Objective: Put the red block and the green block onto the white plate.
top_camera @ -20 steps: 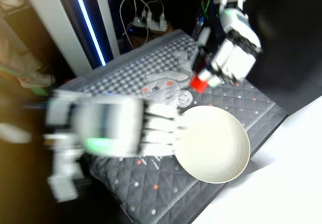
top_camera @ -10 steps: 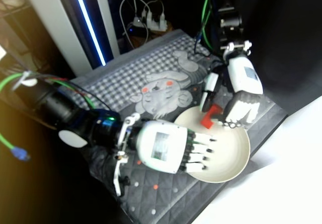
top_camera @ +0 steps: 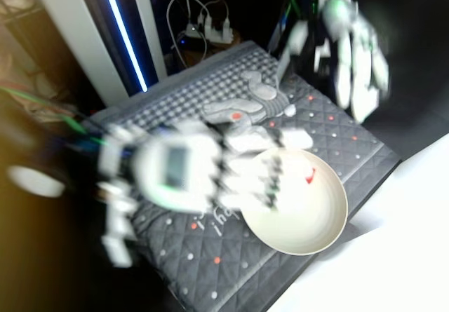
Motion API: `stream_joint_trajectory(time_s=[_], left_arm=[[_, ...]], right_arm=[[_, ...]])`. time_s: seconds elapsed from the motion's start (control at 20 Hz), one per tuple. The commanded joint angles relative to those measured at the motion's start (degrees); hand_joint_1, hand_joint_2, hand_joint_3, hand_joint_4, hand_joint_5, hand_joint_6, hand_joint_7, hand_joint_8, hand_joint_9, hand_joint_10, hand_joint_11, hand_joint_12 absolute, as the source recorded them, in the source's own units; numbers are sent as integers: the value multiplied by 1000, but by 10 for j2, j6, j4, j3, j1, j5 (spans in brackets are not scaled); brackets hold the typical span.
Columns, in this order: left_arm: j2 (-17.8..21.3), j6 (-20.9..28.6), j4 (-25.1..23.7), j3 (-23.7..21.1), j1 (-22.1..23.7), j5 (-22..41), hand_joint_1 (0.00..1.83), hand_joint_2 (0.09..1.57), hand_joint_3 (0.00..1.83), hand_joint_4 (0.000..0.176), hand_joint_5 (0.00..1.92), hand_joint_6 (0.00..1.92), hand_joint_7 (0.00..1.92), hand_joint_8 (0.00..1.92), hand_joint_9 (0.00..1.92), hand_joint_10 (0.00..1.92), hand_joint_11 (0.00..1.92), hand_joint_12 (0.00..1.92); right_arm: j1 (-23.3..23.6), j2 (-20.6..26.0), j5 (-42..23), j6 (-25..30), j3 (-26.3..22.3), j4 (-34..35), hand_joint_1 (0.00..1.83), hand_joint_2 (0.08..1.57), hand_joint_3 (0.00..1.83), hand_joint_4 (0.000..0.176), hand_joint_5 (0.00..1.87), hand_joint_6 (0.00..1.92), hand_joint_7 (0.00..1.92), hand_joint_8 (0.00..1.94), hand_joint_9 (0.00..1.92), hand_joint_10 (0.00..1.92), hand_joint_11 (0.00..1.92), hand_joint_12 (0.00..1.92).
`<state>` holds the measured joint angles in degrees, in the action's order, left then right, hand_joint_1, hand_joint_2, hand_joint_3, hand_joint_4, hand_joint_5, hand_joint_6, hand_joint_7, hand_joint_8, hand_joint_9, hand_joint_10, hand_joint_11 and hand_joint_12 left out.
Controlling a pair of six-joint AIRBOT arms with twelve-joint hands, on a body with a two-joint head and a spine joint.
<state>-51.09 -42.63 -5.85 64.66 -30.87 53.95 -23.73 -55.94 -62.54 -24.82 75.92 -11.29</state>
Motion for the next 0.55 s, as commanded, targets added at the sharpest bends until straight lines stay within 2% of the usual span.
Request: stream_joint_trajectory(time_s=[0.0,0.05,0.1,0.15,0.2,0.25,0.3,0.35,0.4,0.45,0.5], left_arm=[[8,-4,21,-4,-3,123,870,908,0,94,181,2,261,7,336,10,0,1072],[28,-4,40,-26,-47,170,870,908,0,94,181,2,261,7,336,10,0,1072],[42,-5,60,-47,-95,218,863,899,0,98,178,1,250,2,350,11,0,1112],[47,-5,72,-57,-123,242,838,886,0,104,173,0,240,0,364,8,0,1153],[50,-5,87,-69,-155,267,831,879,0,100,151,3,235,0,363,4,0,1111],[55,-5,104,-85,-195,303,854,897,3,84,130,0,229,5,325,0,0,1035],[56,-5,111,-90,-206,318,854,897,3,84,130,0,229,5,325,0,0,1035],[56,-5,127,-100,-235,346,795,879,2,83,125,0,207,0,324,0,0,1206],[55,-5,140,-106,-252,367,795,879,2,83,125,0,207,0,324,0,0,1206],[53,-5,152,-110,-265,385,768,891,7,98,118,0,179,0,321,0,0,1214],[51,-5,160,-112,-272,396,709,948,10,95,111,0,185,1,332,3,2,1196]], right_arm=[[-14,10,-71,-4,-12,9,859,841,0,171,0,0,0,0,0,0,0,0],[-52,23,-107,-5,-29,21,859,841,0,171,0,0,0,0,0,0,0,0],[-116,29,-154,-5,-44,58,836,805,0,175,0,0,5,2,0,0,0,0],[-164,30,-185,-5,-50,87,824,785,0,176,0,0,22,8,6,2,0,0],[-211,32,-217,-5,-61,121,781,779,0,176,0,0,11,3,0,0,0,0],[-266,35,-260,-5,-79,155,761,754,0,176,0,0,87,8,20,4,0,0],[-286,36,-276,-5,-86,167,761,754,0,176,0,0,87,8,20,4,0,0],[-325,36,-312,-5,-102,193,745,797,0,176,6,2,100,6,0,0,0,0],[-348,35,-335,-5,-109,209,745,797,0,176,6,2,100,6,0,0,0,0],[-364,35,-355,-5,-116,222,721,789,0,176,38,14,110,8,3,1,0,0],[-370,34,-362,-5,-119,227,643,826,14,168,7,2,65,1,0,0,0,0]])
